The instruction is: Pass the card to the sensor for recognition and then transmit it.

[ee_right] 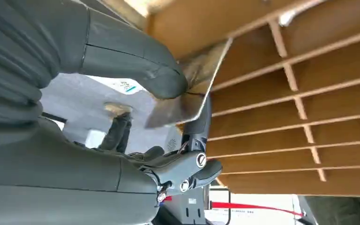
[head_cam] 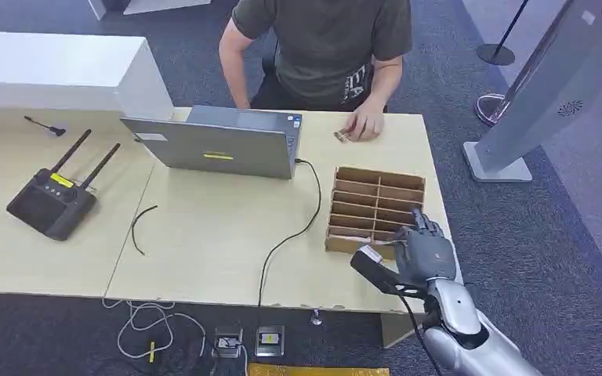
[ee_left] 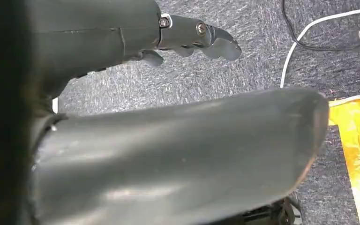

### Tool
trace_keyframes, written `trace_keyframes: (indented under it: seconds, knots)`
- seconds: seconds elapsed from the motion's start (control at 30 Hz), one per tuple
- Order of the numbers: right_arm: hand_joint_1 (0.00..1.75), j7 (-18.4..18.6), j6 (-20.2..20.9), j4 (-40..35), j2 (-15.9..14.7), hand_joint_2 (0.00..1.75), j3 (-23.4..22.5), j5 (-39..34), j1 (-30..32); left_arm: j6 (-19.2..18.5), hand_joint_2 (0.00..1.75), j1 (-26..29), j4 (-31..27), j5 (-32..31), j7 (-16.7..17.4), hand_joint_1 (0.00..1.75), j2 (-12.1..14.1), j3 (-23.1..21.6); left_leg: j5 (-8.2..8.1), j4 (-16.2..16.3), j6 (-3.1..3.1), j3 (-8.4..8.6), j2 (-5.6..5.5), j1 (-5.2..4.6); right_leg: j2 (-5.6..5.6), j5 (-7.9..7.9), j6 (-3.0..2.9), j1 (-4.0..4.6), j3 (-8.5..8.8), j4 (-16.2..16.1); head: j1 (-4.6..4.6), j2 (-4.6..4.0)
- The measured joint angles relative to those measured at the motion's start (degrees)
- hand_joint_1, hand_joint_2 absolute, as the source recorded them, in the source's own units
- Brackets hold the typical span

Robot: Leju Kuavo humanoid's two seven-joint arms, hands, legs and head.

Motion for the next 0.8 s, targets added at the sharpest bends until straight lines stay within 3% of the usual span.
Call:
trace_keyframes:
  seconds: [0.53, 0.63, 0.8]
  knots:
    - [1.75, -0.26, -1.81, 1.22, 0.87, 1.75, 0.00, -0.33, 0.03, 0.11, 0.00, 0.01, 0.00, -0.28, 0.33, 0.00, 0.00, 0.00, 0.00, 0.00, 0.00, 0.00, 0.00, 0.00, 0.00, 0.00, 0.00, 0.00, 0.00, 0.00, 0.00, 0.00]
    - [1.75, 0.73, -2.12, 1.22, 0.94, 1.75, 0.00, 3.03, -0.01, 0.11, 0.00, 0.01, 0.00, -0.50, 0.33, 0.00, 0.00, 0.00, 0.00, 0.00, 0.00, 0.00, 0.00, 0.00, 0.00, 0.00, 0.00, 0.00, 0.00, 0.00, 0.00, 0.00]
    - [1.75, 5.88, -2.86, -1.28, 0.81, 1.75, -0.85, 18.52, -0.81, 0.52, 0.00, 0.00, 0.00, -1.64, 0.33, 0.00, -0.02, 0.00, 0.00, 0.01, 0.00, 0.00, 0.00, 0.00, 0.05, 0.01, 0.00, -0.01, -0.01, 0.00, 0.00, 0.00]
